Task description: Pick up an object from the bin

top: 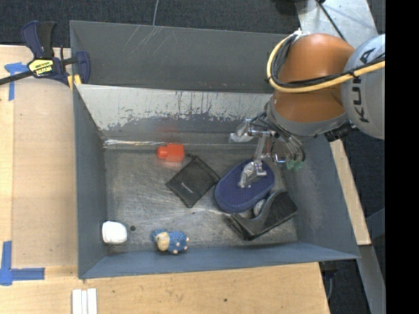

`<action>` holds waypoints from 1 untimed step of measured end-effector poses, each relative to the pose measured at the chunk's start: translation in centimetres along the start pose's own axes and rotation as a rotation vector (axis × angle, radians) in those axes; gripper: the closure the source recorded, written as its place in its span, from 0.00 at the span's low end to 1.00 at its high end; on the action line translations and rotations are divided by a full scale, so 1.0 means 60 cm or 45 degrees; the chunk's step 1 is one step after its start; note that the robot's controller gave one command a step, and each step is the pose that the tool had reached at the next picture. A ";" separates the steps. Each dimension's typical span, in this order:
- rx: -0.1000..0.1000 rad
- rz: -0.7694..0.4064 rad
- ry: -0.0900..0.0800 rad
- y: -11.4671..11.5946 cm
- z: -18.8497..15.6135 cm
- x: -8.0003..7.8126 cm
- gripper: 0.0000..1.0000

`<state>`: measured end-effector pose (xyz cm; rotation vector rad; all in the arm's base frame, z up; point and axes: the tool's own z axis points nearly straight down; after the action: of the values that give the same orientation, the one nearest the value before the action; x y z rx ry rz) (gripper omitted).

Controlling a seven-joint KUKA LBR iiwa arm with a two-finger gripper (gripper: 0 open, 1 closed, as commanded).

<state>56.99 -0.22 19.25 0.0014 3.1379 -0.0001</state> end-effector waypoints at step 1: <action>-0.004 -0.013 -0.002 -0.034 0.175 -0.048 0.00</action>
Offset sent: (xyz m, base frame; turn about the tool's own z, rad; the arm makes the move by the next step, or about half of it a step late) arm 0.0280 -0.0230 -0.1225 -0.0104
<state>59.90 -2.24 8.76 -0.0145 3.1362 0.0050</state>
